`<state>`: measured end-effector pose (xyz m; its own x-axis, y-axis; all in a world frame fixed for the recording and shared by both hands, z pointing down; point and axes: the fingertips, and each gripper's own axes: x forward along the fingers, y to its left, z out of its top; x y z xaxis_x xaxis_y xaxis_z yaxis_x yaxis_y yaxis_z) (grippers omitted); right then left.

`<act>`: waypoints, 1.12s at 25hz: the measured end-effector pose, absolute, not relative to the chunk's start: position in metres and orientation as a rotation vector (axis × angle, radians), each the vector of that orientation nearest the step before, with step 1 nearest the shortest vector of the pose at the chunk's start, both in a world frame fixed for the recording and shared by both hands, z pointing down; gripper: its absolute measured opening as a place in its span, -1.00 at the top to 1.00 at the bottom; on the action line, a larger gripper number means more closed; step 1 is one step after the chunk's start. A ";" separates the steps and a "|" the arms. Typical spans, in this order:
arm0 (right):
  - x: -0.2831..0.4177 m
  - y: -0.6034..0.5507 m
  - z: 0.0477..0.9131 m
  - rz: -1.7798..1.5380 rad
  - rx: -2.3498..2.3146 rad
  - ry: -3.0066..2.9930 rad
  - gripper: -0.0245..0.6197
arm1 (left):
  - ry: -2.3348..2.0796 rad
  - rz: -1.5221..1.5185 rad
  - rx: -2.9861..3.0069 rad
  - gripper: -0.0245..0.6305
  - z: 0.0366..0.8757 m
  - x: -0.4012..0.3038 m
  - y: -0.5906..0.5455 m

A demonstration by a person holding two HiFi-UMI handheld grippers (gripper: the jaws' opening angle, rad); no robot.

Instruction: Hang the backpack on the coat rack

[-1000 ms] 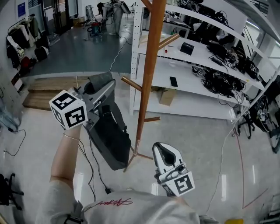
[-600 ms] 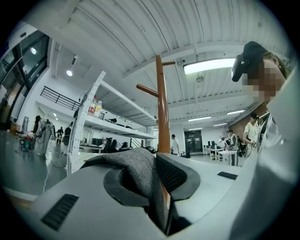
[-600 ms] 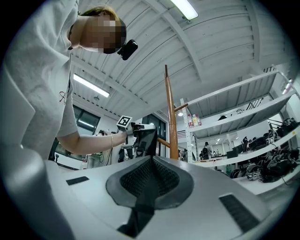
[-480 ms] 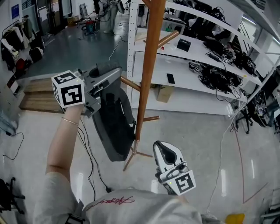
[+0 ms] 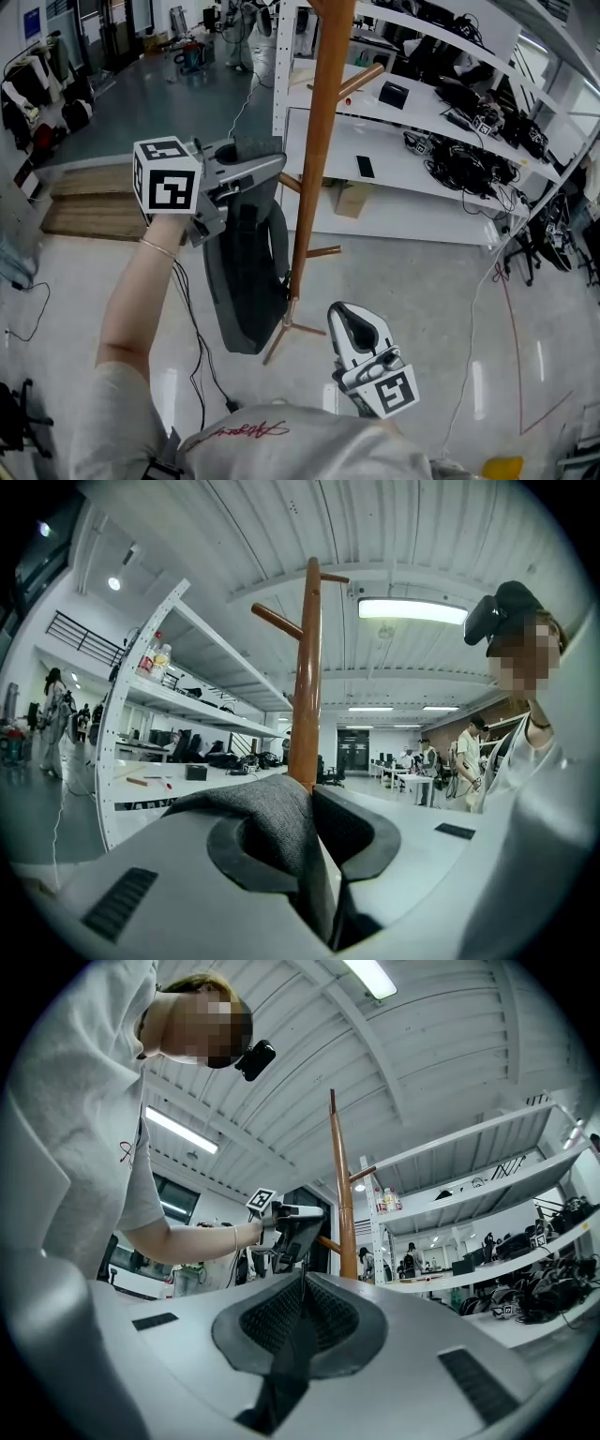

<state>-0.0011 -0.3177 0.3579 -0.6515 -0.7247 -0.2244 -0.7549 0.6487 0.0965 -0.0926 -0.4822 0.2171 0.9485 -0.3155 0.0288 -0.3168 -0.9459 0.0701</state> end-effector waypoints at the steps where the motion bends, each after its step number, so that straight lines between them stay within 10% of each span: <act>1: -0.001 -0.317 0.358 0.269 -1.224 2.699 0.85 | -0.474 0.043 3.027 0.64 0.220 -0.090 -0.481; 28: 0.001 -0.311 0.367 0.210 -1.212 2.690 0.85 | -0.360 0.359 3.019 0.69 0.279 -0.064 -0.471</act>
